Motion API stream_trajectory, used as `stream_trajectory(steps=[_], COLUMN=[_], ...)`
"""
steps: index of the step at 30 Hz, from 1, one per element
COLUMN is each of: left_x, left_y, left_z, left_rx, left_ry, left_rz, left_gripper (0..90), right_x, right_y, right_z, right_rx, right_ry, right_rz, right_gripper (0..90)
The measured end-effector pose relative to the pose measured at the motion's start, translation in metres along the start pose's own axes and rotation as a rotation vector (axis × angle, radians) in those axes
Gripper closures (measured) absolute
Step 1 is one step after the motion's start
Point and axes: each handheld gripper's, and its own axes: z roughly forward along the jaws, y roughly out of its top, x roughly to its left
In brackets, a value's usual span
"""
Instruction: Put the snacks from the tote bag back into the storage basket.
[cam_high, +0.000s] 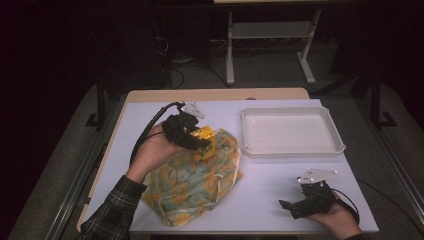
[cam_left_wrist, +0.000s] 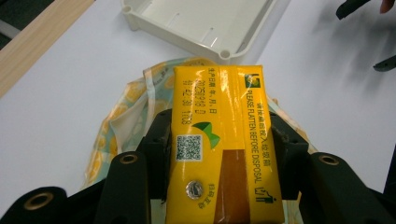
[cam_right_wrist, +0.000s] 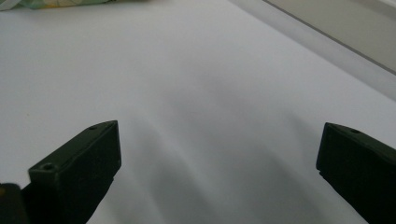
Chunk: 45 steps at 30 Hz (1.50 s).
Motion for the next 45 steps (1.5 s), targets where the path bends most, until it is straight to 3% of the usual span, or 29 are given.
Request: stream_trajectory(steps=[25,45], left_x=[-0.003,-0.007], left_y=[0.034,0.067], left_z=[0.022,0.044], left_rx=[-0.039,-0.073], left_ry=[-0.013,-0.019], left_rz=[-0.001,0.036], left_gripper=[51.3,51.3], right_x=[0.001,0.002], right_y=[0.001,0.002], right_z=[-0.001,-0.001], right_rx=[-0.008,-0.017], right_ry=[0.007,0.018], right_rz=[0.0,0.01], right_gripper=[0.0,0.0])
